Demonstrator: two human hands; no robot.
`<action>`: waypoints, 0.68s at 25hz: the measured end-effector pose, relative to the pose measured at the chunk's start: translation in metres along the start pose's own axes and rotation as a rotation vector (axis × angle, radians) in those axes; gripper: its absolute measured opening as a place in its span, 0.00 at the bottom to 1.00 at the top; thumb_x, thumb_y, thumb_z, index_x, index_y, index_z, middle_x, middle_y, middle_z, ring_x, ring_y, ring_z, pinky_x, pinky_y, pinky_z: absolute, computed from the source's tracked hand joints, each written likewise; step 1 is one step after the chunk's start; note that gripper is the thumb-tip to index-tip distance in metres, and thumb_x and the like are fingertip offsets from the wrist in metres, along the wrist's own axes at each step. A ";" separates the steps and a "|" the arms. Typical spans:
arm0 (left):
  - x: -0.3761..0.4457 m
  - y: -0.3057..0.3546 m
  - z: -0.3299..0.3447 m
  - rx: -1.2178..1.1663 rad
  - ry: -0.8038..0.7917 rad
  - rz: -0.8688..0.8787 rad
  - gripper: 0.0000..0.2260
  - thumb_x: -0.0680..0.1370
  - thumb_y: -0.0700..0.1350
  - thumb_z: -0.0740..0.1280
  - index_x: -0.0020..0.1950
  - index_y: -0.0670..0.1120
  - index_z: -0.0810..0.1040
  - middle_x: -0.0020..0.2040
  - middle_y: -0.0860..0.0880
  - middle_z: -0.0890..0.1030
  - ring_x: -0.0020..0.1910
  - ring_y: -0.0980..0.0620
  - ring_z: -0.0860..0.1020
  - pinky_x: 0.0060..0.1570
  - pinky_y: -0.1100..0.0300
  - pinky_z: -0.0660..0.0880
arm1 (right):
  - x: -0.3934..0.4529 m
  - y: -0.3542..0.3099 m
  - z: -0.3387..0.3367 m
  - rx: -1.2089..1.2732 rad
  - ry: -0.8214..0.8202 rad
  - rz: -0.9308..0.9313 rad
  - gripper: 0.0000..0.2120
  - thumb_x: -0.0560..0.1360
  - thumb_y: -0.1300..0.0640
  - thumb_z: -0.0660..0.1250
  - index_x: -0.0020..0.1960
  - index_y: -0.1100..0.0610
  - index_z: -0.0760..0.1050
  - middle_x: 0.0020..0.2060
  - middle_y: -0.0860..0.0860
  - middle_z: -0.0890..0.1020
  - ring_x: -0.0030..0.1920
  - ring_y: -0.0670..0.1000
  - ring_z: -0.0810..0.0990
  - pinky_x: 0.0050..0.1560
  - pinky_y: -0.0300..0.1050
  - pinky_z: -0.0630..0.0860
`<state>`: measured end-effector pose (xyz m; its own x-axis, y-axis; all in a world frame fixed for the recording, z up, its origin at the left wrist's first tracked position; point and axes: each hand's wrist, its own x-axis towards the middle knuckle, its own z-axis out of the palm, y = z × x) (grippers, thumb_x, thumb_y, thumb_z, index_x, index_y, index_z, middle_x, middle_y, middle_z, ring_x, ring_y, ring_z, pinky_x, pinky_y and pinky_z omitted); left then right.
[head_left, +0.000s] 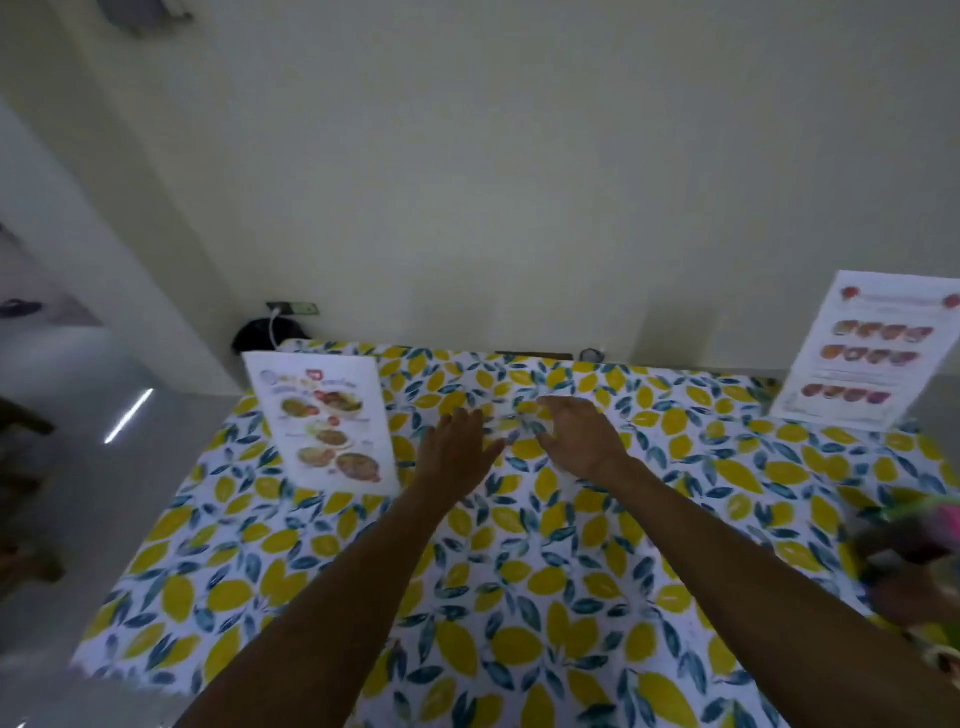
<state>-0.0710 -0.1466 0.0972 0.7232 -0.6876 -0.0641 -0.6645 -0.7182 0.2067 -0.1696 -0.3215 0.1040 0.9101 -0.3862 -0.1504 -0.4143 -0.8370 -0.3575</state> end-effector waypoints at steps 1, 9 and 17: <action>-0.008 -0.022 -0.003 0.001 0.012 -0.028 0.26 0.78 0.63 0.57 0.68 0.45 0.68 0.66 0.42 0.73 0.64 0.41 0.72 0.60 0.45 0.70 | 0.007 -0.019 0.009 -0.012 -0.022 -0.029 0.28 0.78 0.47 0.61 0.75 0.53 0.61 0.71 0.58 0.70 0.69 0.62 0.69 0.65 0.57 0.72; -0.070 -0.189 -0.006 0.017 -0.021 -0.334 0.28 0.78 0.63 0.57 0.67 0.44 0.68 0.63 0.41 0.74 0.60 0.39 0.74 0.55 0.43 0.74 | 0.059 -0.150 0.095 -0.062 -0.194 -0.181 0.30 0.79 0.46 0.59 0.77 0.55 0.56 0.74 0.59 0.65 0.71 0.63 0.65 0.68 0.60 0.68; -0.048 -0.292 -0.018 -0.089 -0.028 -0.590 0.28 0.77 0.59 0.64 0.67 0.40 0.67 0.64 0.39 0.73 0.62 0.38 0.74 0.57 0.42 0.73 | 0.101 -0.185 0.135 0.109 -0.161 -0.109 0.26 0.78 0.46 0.62 0.69 0.61 0.64 0.60 0.61 0.78 0.58 0.63 0.78 0.53 0.56 0.78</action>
<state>0.0914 0.0978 0.0574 0.9594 -0.1790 -0.2180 -0.1331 -0.9687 0.2094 0.0011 -0.1531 0.0303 0.9431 -0.2219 -0.2477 -0.3179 -0.8201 -0.4758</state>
